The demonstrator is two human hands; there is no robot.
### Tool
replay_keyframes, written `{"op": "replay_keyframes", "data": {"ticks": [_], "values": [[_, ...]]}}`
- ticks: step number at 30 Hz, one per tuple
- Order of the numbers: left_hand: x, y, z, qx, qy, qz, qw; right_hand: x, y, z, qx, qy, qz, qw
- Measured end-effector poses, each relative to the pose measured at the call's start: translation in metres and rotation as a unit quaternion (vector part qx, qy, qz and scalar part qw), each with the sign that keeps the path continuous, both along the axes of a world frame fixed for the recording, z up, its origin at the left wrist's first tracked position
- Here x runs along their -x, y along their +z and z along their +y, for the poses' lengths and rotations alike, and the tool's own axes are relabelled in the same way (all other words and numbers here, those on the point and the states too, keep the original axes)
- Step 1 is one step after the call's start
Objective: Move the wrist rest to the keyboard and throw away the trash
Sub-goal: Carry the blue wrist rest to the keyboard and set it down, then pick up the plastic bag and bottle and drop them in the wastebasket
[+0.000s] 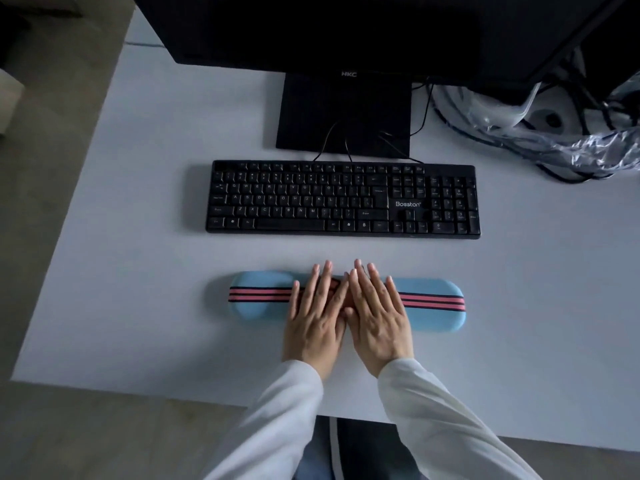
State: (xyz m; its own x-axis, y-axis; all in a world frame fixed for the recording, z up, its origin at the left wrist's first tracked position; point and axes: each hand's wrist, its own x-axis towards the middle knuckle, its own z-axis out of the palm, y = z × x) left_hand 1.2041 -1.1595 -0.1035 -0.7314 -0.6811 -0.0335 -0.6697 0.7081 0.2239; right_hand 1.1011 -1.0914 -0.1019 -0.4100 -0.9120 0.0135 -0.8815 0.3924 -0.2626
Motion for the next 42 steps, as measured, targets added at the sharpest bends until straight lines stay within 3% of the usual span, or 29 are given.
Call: {"op": "replay_keyframes", "data": {"ticks": [8, 19, 26, 31, 35, 42], "values": [[-0.021, 0.003, -0.020, -0.007, 0.079, -0.038, 0.996, 0.021, 0.004, 0.019, -0.022, -0.072, -0.007, 0.997], [-0.040, 0.003, -0.038, 0.011, 0.150, -0.020, 0.988, 0.052, 0.005, 0.053, -0.036, -0.147, -0.003, 0.988], [-0.051, 0.016, -0.052, -0.125, 0.254, -0.012, 0.959, 0.068, 0.016, 0.071, -0.068, -0.210, -0.039, 0.975], [-0.072, 0.032, -0.067, -0.124, 0.301, 0.011, 0.946, 0.066, 0.025, 0.094, -0.086, -0.260, 0.001, 0.962], [-0.080, 0.040, -0.071, -0.124, 0.326, 0.079, 0.934, 0.049, 0.037, 0.110, -0.067, -0.339, -0.048, 0.937], [-0.030, 0.057, -0.045, -0.151, 0.263, 0.165, 0.939, 0.036, 0.080, 0.133, 0.086, -0.501, -0.134, 0.851]]}}
